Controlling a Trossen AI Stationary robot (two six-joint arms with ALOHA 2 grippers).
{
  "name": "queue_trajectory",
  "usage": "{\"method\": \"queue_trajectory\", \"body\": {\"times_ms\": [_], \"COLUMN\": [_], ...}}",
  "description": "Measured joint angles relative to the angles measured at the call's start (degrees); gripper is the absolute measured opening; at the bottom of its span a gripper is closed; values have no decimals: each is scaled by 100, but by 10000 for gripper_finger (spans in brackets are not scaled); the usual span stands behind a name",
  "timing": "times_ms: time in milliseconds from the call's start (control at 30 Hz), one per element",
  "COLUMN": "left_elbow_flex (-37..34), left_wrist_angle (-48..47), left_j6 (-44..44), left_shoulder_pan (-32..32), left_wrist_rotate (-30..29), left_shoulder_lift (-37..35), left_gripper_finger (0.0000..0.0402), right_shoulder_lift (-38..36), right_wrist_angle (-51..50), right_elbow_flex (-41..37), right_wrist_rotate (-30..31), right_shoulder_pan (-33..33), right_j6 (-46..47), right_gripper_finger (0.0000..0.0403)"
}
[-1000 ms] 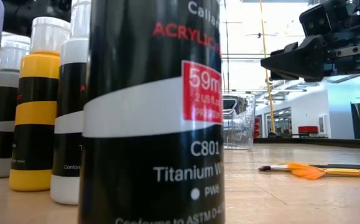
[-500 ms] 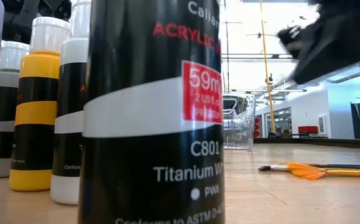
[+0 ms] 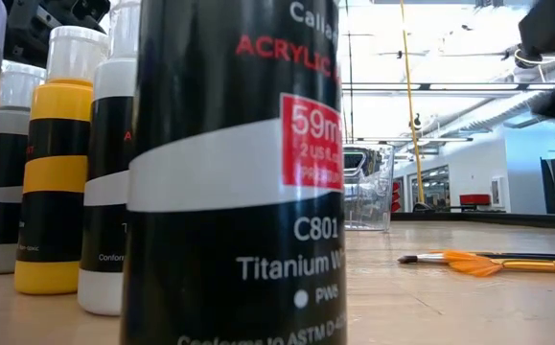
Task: Pick & Place Paint Supplies
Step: Put the yellow paintbrush into the green cup
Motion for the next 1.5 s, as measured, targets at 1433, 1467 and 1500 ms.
{"method": "queue_trajectory", "body": {"times_ms": [1433, 1467, 1500], "left_elbow_flex": [2, 2, 2], "left_wrist_angle": [276, 296, 307], "left_j6": [-351, -369, -407], "left_shoulder_pan": [-15, -15, -15], "left_wrist_rotate": [-4, -4, -4], "left_shoulder_lift": [39, 39, 38], "left_gripper_finger": [14, 18, 21], "right_shoulder_lift": [1758, 1741, 1703], "right_wrist_angle": [-252, -293, -359], "right_elbow_flex": [-212, -212, -224], "right_wrist_rotate": [757, 861, 1005], "right_shoulder_pan": [-59, -76, -89], "right_j6": [-1104, -1061, -1043], "right_gripper_finger": [7, 5, 4]}}
